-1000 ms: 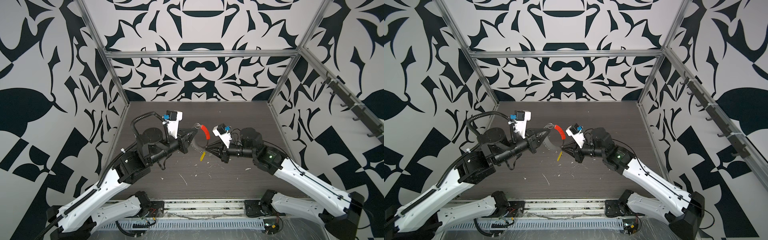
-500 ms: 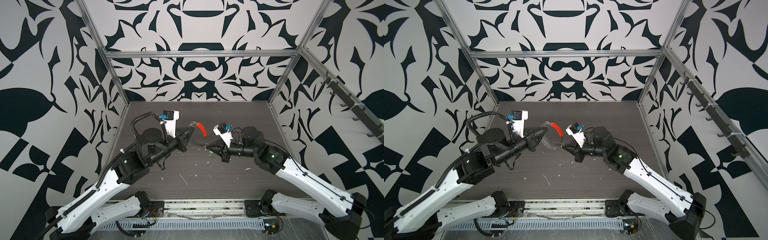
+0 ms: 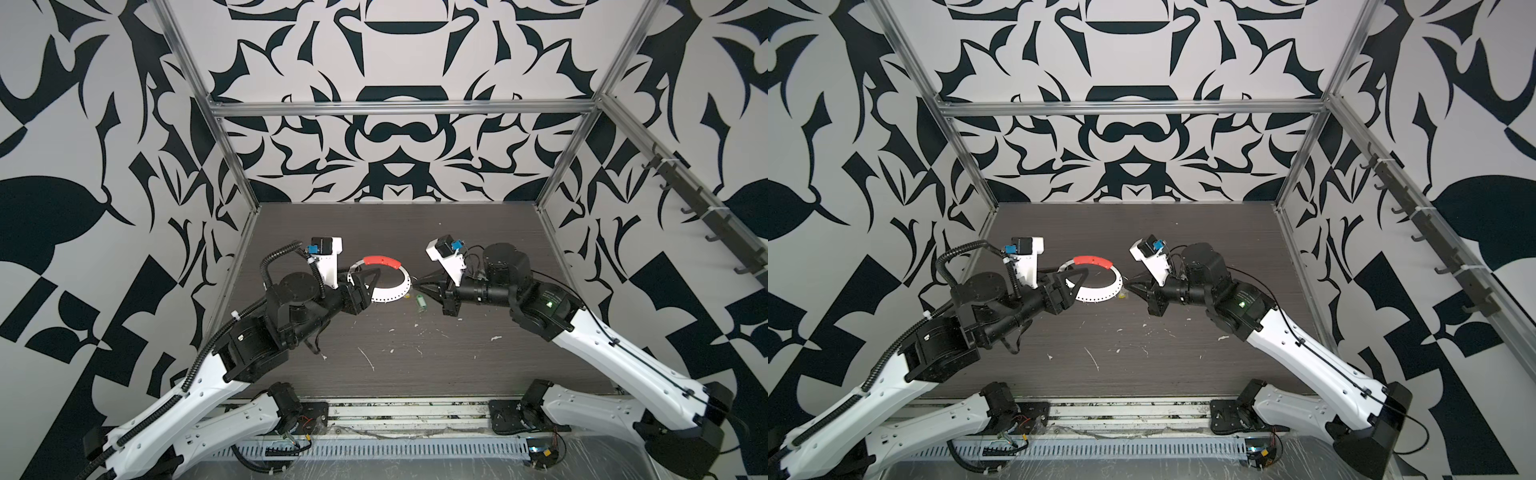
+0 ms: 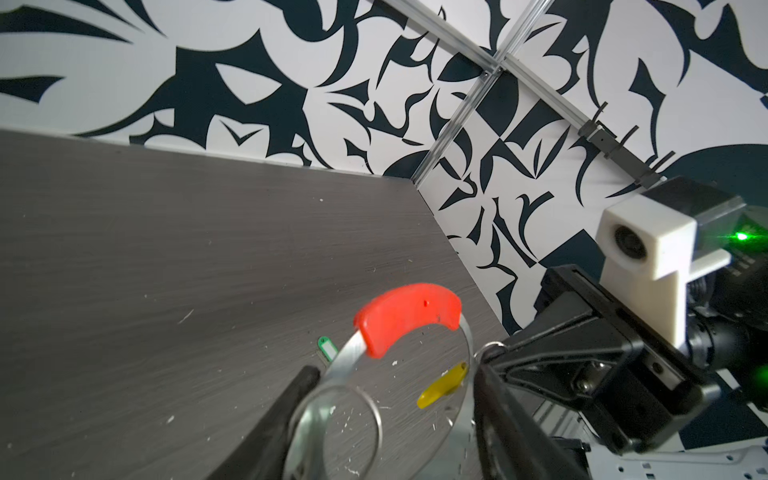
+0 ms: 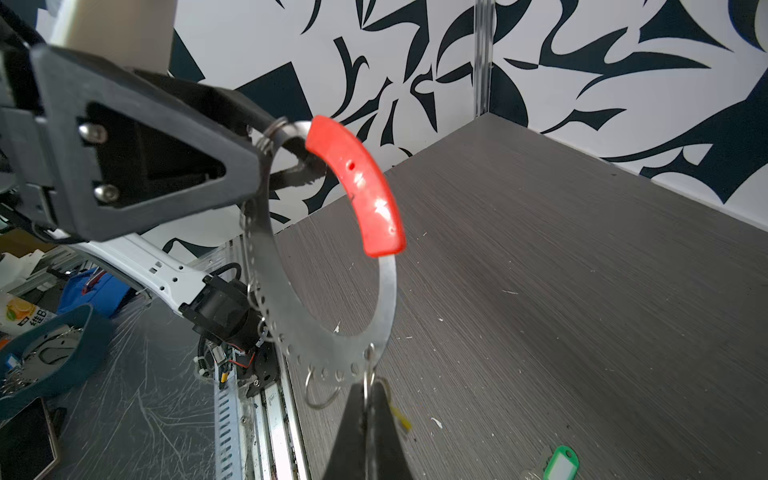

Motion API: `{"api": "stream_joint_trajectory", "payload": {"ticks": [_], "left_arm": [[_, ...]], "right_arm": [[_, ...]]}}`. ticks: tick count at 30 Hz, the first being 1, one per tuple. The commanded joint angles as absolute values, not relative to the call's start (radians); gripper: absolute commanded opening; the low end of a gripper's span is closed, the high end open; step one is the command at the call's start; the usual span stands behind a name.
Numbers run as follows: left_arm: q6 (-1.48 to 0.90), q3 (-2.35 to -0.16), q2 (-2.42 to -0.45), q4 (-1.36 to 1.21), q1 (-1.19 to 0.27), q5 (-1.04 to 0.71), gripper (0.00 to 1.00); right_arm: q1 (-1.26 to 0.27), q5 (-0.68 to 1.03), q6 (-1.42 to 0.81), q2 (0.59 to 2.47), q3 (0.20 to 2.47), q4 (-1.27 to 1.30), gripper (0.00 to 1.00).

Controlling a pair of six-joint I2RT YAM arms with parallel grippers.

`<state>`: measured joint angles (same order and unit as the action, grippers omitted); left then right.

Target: Remove the keys from the keyring

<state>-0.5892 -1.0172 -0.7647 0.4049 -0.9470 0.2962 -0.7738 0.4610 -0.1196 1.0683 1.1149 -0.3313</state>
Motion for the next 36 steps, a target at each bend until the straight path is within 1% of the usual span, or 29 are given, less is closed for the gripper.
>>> {"api": "stream_joint_trajectory", "payload": {"ticks": [1, 8, 11, 15, 20, 22, 26, 29, 32, 34, 36], "left_arm": [[-0.581, -0.994, -0.738, 0.460, -0.942, 0.331, 0.66], [-0.532, -0.956, -0.710, 0.457, -0.943, 0.268, 0.71], [-0.500, -0.935, -0.694, 0.411, -0.943, 0.199, 0.72], [-0.441, -0.918, -0.700, 0.338, -0.943, 0.070, 0.68], [-0.372, -0.936, -0.745, 0.292, -0.942, -0.034, 0.54], [-0.356, -0.936, -0.754, 0.270, -0.941, -0.065, 0.52], [-0.336, -0.936, -0.771, 0.254, -0.936, -0.084, 0.54], [-0.341, -0.942, -0.786, 0.254, -0.932, -0.099, 0.55], [-0.354, -0.930, -0.797, 0.258, -0.933, -0.087, 0.59], [-0.356, -0.920, -0.802, 0.259, -0.934, -0.063, 0.63], [-0.348, -0.909, -0.804, 0.237, -0.933, -0.077, 0.61]], "right_arm": [[-0.775, 0.484, -0.073, 1.072, 1.182, -0.349, 0.00], [-0.774, 0.509, -0.040, 1.090, 1.215, -0.385, 0.00], [-0.774, 0.524, -0.028, 1.094, 1.224, -0.399, 0.00], [-0.775, 0.580, -0.002, 1.100, 1.238, -0.418, 0.00], [-0.772, 0.669, 0.060, 1.115, 1.269, -0.471, 0.00], [-0.772, 0.680, 0.067, 1.119, 1.278, -0.482, 0.00], [-0.771, 0.698, 0.071, 1.127, 1.291, -0.506, 0.00], [-0.771, 0.652, 0.040, 1.135, 1.302, -0.512, 0.00], [-0.772, 0.611, -0.025, 1.148, 1.312, -0.507, 0.00], [-0.772, 0.599, -0.041, 1.173, 1.343, -0.555, 0.00], [-0.772, 0.598, -0.046, 1.197, 1.376, -0.614, 0.00]]}}
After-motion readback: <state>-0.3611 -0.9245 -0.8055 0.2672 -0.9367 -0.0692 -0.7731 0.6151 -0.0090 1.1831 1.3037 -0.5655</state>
